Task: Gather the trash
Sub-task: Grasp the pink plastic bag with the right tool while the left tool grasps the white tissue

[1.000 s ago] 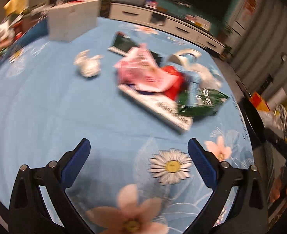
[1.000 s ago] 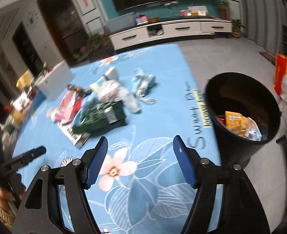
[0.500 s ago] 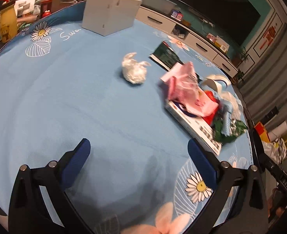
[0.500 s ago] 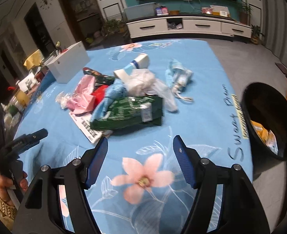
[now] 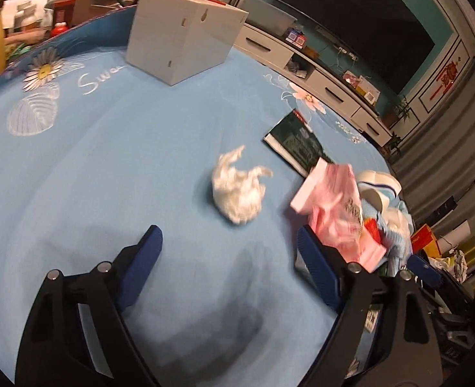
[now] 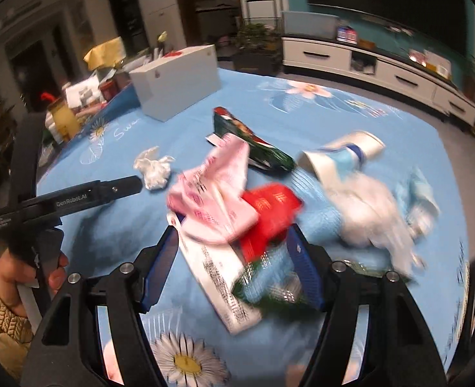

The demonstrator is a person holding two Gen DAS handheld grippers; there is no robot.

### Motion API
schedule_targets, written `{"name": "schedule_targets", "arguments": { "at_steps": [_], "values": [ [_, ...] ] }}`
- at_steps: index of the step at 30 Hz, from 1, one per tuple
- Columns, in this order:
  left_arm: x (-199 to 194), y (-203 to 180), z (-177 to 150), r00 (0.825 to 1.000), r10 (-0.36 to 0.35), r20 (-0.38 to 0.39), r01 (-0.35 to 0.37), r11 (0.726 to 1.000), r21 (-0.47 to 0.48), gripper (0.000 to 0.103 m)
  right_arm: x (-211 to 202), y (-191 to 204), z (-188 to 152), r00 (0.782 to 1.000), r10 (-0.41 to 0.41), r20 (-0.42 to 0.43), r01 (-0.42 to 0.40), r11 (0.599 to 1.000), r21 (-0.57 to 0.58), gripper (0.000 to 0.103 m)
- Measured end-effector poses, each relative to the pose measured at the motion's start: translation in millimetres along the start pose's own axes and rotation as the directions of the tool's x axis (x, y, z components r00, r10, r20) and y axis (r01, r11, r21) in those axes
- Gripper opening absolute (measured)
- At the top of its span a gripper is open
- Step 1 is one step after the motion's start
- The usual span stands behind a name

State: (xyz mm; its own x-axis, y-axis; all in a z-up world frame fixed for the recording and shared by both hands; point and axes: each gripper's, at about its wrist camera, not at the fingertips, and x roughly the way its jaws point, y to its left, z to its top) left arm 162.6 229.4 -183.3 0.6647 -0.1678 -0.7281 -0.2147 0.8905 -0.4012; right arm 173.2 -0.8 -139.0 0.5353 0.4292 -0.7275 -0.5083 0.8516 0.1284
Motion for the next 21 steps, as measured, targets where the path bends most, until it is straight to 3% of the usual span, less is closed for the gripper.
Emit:
{"name": "schedule_targets", "arguments": {
  "at_steps": [5,9,15,19,21],
  "values": [
    [17,-2,14,0.999,-0.040,-0.007,0.041,0.999,0.024,0.084,35,18,19,0.999,0.016,-0.028,-0.018,0.997,-0.081,0.068],
    [33,-7,20,0.998,-0.050,-0.026,0.051,0.997,0.053,0.073,54,26,24,0.999,0.021,-0.039,-0.025,0.993,-0.119,0.063],
    [45,-14,19,0.997,-0.052,-0.049,0.056,0.993,0.102,0.032,65,31,20,0.999,-0.005,-0.049,-0.003,0.986,-0.166,0.031],
    [40,-14,17,0.997,-0.059,-0.039,0.063,0.993,0.104,0.024,60,29,21,0.999,0.019,-0.029,-0.023,0.990,-0.141,0.014],
    [33,-15,17,0.998,-0.064,-0.027,0.066,0.992,0.107,0.024,51,28,22,0.999,0.033,-0.002,-0.033,0.991,-0.129,0.012]
  ]
}}
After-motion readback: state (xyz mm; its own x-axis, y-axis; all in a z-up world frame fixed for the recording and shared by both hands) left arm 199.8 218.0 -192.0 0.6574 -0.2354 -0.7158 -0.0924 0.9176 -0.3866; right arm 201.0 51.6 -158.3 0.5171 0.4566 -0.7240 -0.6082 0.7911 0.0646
